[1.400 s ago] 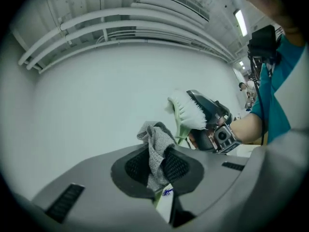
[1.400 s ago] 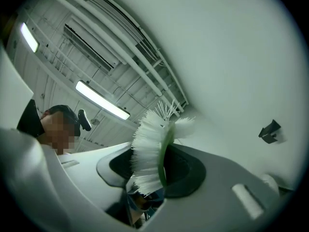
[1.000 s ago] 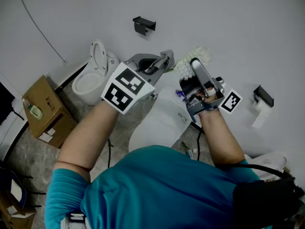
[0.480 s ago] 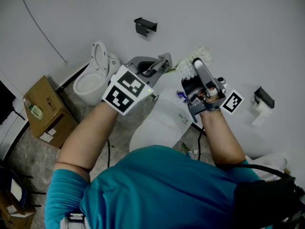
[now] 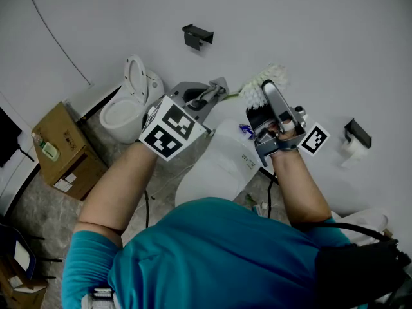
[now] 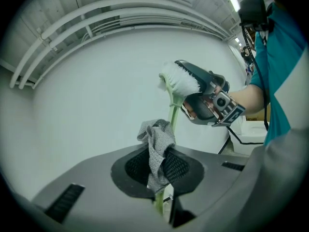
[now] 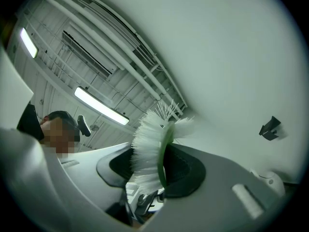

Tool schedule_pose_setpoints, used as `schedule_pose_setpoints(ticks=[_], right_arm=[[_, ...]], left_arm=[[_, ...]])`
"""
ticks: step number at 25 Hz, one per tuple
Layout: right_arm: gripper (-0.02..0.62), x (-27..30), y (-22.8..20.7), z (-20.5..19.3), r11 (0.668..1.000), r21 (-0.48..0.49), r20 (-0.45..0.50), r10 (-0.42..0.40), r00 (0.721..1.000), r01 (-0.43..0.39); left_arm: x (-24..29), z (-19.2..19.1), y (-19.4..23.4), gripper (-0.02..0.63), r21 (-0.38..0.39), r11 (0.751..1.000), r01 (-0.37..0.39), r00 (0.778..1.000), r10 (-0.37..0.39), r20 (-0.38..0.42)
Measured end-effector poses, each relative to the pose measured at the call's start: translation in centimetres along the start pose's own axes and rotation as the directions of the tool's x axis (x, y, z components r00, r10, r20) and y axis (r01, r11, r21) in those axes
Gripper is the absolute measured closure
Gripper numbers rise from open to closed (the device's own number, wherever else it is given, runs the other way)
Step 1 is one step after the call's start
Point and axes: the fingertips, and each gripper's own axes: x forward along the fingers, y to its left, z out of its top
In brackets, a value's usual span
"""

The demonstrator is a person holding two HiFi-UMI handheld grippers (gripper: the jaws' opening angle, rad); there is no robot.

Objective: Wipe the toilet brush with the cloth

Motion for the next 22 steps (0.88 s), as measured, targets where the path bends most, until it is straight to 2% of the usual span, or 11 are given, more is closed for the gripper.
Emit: schedule_pose_setpoints(ticks=[7,22], right_arm=[[0.448,-0.1,0.0,0.1,1.0,-0.001,0.007,0.004,1.0,-0.004],[0.449,0.0,0.3,0.4,1.0,-0.008,0.025,0.022,0.999,-0.022]], left_arm=[[0.0,-1.6,0.1,0.566,0.046,0.999,-0.03,0.999,0.032,-0.044],[-0.4,-5.2,1.0,0.567,0.054,0.997,-0.062,0.991,0.068,-0.114]])
